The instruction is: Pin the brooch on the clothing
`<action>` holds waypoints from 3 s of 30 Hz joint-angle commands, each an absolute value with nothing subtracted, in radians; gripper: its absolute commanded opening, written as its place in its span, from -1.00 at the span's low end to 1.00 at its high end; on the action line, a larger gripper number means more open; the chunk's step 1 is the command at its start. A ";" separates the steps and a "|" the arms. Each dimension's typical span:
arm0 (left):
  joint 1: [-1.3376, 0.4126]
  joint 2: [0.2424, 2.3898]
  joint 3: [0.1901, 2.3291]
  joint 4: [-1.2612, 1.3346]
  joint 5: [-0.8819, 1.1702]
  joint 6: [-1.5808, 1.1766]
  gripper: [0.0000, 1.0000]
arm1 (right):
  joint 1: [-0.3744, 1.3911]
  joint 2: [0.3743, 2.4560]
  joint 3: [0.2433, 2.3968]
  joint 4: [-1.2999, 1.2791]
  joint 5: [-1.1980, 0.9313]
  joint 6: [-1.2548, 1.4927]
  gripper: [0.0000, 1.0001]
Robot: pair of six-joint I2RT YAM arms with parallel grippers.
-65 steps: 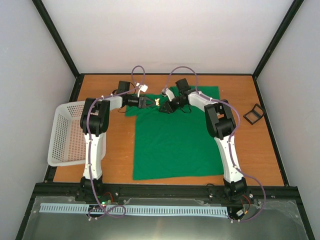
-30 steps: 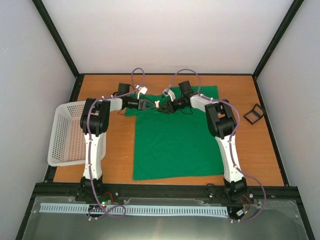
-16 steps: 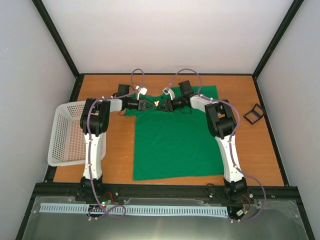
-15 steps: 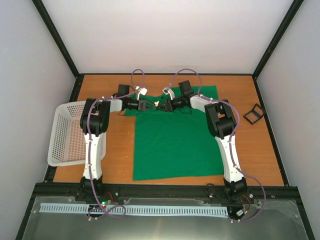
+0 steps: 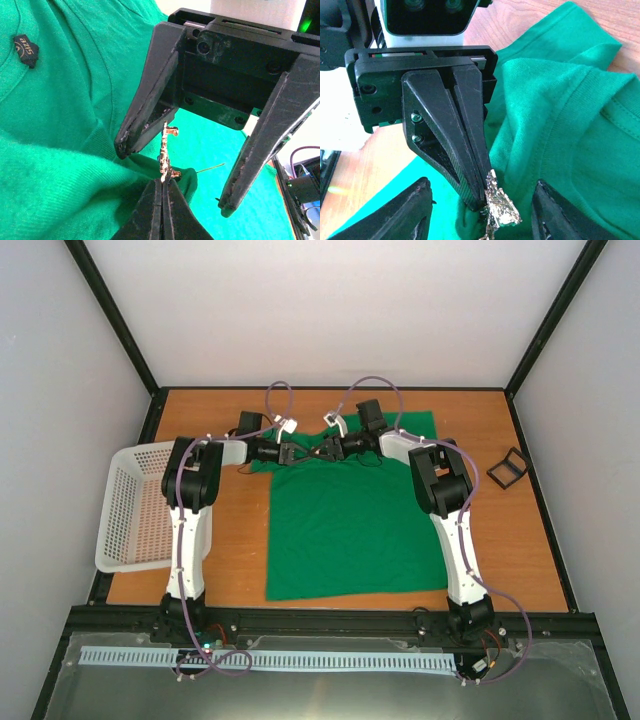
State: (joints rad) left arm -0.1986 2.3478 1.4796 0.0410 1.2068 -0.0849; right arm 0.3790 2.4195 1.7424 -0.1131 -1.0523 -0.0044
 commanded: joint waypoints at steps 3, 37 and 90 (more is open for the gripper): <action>-0.202 2.325 1.489 0.025 1.237 -0.066 -0.99 | 0.355 2.398 1.739 -0.079 -1.081 0.049 0.17; -0.198 2.330 1.517 -0.011 1.242 -0.045 -0.99 | 0.347 2.347 1.583 -0.059 -1.104 -0.043 -0.16; -0.218 2.145 1.312 0.179 1.229 0.074 -0.99 | 0.360 2.474 1.684 0.041 -1.148 0.227 -0.42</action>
